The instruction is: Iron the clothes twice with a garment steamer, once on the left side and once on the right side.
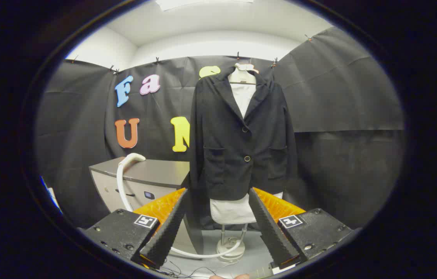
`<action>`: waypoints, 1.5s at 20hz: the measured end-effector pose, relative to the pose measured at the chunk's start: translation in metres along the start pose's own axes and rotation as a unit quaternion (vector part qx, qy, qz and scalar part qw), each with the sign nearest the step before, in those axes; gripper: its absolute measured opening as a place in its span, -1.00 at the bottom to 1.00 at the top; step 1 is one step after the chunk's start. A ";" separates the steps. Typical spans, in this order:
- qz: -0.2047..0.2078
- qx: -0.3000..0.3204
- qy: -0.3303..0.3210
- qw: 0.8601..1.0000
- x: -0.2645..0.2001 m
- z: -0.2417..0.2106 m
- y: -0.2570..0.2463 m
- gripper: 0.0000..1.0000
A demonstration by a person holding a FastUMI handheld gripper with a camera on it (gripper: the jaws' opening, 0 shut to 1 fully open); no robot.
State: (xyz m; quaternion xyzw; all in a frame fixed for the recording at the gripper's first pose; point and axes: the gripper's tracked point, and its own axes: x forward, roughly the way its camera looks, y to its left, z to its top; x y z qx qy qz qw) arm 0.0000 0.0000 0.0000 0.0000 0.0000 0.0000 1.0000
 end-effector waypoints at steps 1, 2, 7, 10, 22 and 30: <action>0.000 0.003 0.003 1.000 0.000 0.001 0.002 0.98; 0.004 0.007 0.003 1.000 -0.002 0.002 0.002 0.98; 0.001 0.010 0.021 1.000 -0.004 -0.011 0.006 0.98; -0.005 0.013 0.025 1.000 -0.006 -0.016 0.007 0.98; 0.039 0.023 0.030 0.999 0.030 0.009 0.106 0.98; 0.129 0.026 0.064 0.989 0.076 0.029 0.224 0.98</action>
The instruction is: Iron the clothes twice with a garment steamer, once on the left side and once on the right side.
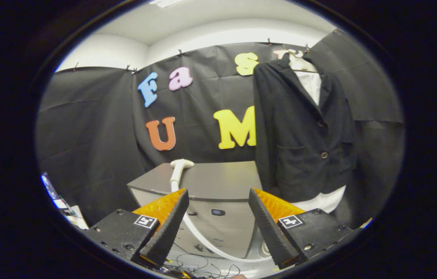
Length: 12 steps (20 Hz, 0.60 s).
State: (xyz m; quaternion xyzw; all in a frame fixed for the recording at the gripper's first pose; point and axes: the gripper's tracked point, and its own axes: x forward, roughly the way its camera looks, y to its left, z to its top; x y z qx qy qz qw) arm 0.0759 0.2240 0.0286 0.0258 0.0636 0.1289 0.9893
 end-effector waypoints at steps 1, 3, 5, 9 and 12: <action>0.012 -0.004 0.010 1.000 0.012 0.002 0.009 0.98; 0.033 -0.009 0.030 0.999 0.041 0.005 0.026 0.98; 0.061 -0.019 0.044 0.997 0.075 0.011 0.044 0.98; 0.106 -0.028 0.088 0.990 0.147 0.019 0.072 0.98; 0.145 -0.012 0.146 0.979 0.190 0.016 0.097 0.98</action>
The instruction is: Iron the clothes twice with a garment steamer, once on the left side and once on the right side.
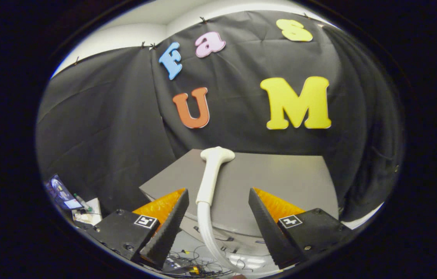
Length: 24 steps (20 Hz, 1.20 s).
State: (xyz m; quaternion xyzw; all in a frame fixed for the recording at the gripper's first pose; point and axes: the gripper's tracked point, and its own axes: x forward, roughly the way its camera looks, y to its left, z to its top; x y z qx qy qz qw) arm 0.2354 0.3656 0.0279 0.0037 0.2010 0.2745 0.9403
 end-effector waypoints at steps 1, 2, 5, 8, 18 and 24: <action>0.015 0.007 0.020 1.000 0.016 0.002 0.005 0.98; 0.027 0.013 0.042 0.999 0.032 0.003 0.007 0.99; 0.037 0.025 0.100 0.994 0.075 0.003 0.010 1.00; 0.027 0.021 0.147 0.989 0.111 -0.001 0.011 0.92; -0.039 0.053 0.215 0.974 0.145 -0.009 0.011 0.01; -0.065 0.086 0.162 0.981 0.128 0.003 0.005 -0.28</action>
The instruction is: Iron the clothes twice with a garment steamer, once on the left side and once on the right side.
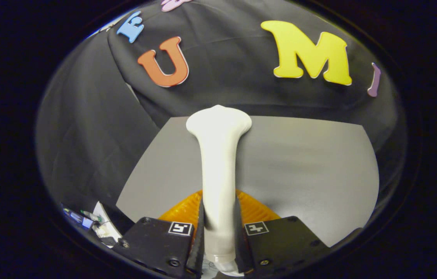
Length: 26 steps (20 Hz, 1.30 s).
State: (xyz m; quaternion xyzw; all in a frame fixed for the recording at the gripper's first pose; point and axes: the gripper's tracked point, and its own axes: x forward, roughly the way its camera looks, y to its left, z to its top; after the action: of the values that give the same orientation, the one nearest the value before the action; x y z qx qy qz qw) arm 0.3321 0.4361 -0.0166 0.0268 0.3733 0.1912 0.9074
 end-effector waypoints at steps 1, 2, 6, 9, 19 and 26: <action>0.007 0.002 -0.013 1.000 -0.011 0.001 0.000 -0.29; 0.013 0.002 -0.028 1.000 -0.025 0.000 -0.001 -0.30; 0.029 0.011 -0.087 0.996 -0.083 -0.008 -0.009 -0.31; 0.026 0.022 -0.129 0.991 -0.127 -0.023 -0.025 -0.31; -0.042 0.072 -0.266 0.960 -0.292 -0.068 -0.140 -0.31; -0.095 0.068 -0.432 0.894 -0.412 -0.021 -0.222 -0.32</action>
State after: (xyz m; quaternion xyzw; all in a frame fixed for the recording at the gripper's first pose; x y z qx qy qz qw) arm 0.1229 0.0778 0.2010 0.1324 -0.0430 0.0477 0.9891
